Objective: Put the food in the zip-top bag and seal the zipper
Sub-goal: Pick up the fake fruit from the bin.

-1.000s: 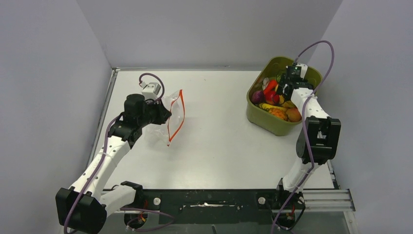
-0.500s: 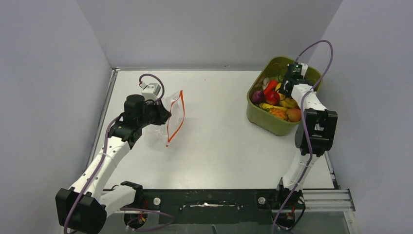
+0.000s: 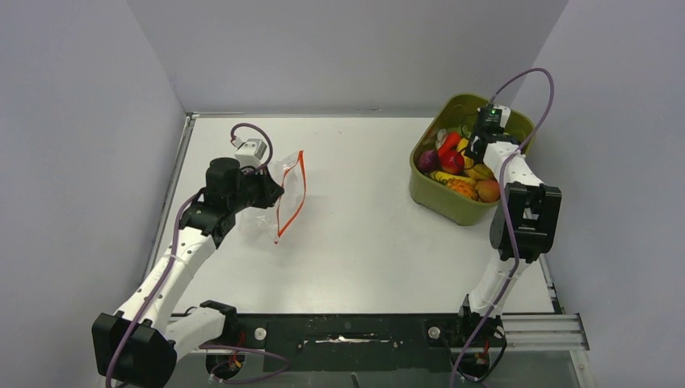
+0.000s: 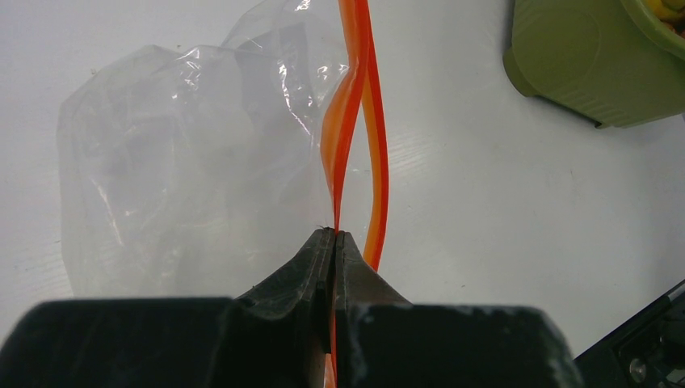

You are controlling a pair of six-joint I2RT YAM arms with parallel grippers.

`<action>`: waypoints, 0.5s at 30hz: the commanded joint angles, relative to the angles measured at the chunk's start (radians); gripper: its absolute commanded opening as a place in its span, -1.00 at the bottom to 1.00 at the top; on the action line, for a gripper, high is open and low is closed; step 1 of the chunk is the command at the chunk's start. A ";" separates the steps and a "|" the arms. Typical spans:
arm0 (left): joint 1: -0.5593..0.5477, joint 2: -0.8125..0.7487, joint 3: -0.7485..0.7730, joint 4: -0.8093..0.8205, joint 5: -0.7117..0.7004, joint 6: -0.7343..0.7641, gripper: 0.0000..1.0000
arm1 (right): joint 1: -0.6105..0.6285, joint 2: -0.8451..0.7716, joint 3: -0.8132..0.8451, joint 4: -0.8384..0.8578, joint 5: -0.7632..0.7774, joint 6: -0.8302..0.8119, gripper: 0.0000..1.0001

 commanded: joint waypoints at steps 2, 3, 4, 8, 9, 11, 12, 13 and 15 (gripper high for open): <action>0.007 -0.031 0.008 0.057 -0.002 0.010 -1.00 | -0.001 -0.096 -0.015 0.014 0.026 -0.007 -0.70; 0.007 -0.031 0.008 0.057 -0.002 0.010 -1.00 | 0.003 -0.106 -0.019 0.016 0.031 -0.010 -0.71; 0.007 -0.030 0.007 0.058 -0.002 0.010 -1.00 | 0.008 -0.114 -0.021 0.017 0.037 -0.012 -0.72; 0.007 -0.032 0.006 0.058 -0.002 0.010 -1.00 | 0.022 -0.153 -0.024 0.019 0.053 -0.017 -0.76; 0.007 -0.033 0.006 0.058 -0.002 0.010 -1.00 | 0.026 -0.165 -0.026 0.019 0.057 -0.016 -0.78; 0.007 -0.038 0.005 0.059 -0.002 0.010 -1.00 | 0.038 -0.192 -0.033 0.022 0.066 -0.018 -0.82; 0.006 -0.040 0.004 0.059 -0.003 0.010 -1.00 | 0.042 -0.206 -0.037 0.023 0.075 -0.018 -0.83; 0.007 -0.042 0.003 0.061 -0.004 0.010 -1.00 | 0.047 -0.221 -0.042 0.025 0.082 -0.017 -0.83; 0.007 -0.045 0.000 0.064 -0.005 0.009 -1.00 | 0.061 -0.259 -0.054 0.034 0.085 -0.016 -0.84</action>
